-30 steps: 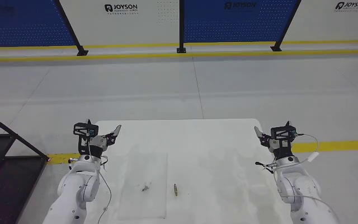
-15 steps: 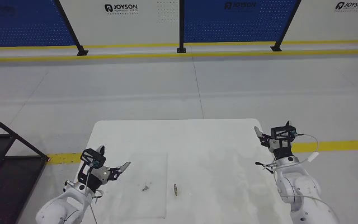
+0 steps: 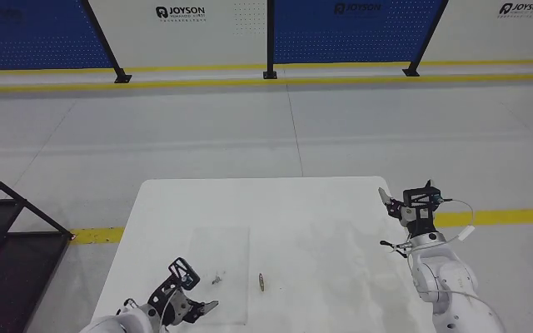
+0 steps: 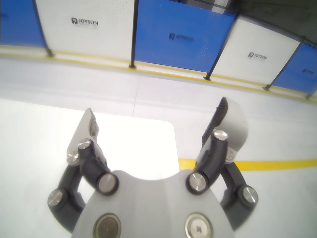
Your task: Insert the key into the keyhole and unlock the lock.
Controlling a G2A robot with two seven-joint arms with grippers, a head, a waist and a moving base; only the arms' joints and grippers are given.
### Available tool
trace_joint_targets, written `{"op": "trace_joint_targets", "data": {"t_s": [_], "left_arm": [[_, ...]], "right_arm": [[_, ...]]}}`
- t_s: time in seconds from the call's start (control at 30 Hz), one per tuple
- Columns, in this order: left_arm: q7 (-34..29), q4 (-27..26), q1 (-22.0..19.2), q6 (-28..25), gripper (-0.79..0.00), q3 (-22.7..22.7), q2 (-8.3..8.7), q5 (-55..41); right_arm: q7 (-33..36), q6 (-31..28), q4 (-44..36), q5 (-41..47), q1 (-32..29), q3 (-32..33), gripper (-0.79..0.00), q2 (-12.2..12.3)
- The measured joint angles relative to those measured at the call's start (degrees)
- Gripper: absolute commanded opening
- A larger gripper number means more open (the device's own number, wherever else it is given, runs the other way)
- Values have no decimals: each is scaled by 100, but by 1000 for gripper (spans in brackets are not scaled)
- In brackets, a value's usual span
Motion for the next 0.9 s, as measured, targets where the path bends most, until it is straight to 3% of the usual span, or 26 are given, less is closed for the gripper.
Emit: {"op": "trace_joint_targets", "data": {"t_s": [0.03, 0.13, 0.23, 0.37, 0.9], "left_arm": [[-166, 32, -99, 12, -314, 113, -4, -26], [-580, 188, -484, 316, -299, 449, -27, -23], [-928, 410, -884, 637, -394, 747, -48, -39], [-1144, 708, -1315, 977, -409, 1097, -78, 116], [-1177, 1372, -1877, 1606, -499, 1853, -133, 842]], "right_arm": [[0, 0, 0, 0, 0, 0, 0, 0], [0, 0, 0, 0, 0, 0, 0, 0], [0, 0, 0, 0, 0, 0, 0, 0], [0, 0, 0, 0, 0, 0, 0, 0], [0, 0, 0, 0, 0, 0, 0, 0]]}}
